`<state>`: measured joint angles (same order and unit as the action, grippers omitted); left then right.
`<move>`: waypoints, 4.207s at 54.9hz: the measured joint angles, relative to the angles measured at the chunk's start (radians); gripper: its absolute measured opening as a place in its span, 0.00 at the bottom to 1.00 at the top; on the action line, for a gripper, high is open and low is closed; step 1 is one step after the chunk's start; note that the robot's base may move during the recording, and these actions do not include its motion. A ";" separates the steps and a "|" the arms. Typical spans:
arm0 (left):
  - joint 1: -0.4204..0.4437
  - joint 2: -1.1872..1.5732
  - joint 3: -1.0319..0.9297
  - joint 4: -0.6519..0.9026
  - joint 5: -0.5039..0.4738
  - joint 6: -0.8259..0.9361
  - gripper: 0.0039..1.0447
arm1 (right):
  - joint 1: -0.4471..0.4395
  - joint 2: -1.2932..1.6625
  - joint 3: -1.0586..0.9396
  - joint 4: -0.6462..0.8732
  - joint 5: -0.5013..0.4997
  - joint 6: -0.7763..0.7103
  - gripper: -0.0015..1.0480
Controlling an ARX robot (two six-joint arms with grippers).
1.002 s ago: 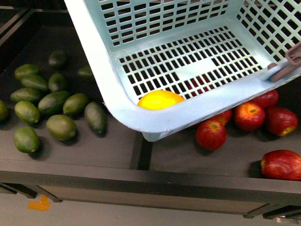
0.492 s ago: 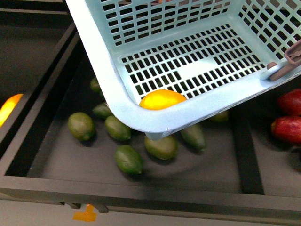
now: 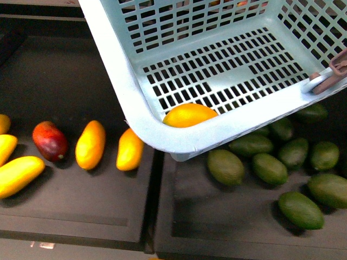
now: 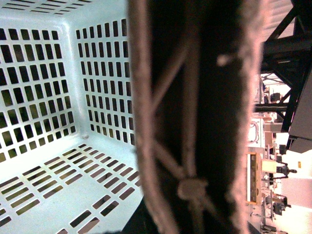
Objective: Pick lemon and mango into basket
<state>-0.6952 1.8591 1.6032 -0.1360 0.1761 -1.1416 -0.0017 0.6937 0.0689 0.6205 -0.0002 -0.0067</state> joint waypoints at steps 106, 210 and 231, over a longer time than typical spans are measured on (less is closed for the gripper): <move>-0.004 0.000 0.000 0.000 0.011 0.000 0.04 | -0.626 0.723 0.570 -0.405 -0.278 -0.384 0.92; 0.000 0.000 0.000 0.000 0.001 0.001 0.04 | -0.700 1.846 1.152 -0.283 -0.212 -0.408 0.54; 0.000 0.000 0.000 0.000 -0.003 0.003 0.04 | -0.803 1.594 1.014 -0.327 -0.398 -0.408 0.51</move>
<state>-0.6949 1.8587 1.6032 -0.1360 0.1730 -1.1385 -0.8051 2.2879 1.0832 0.2939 -0.3981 -0.4145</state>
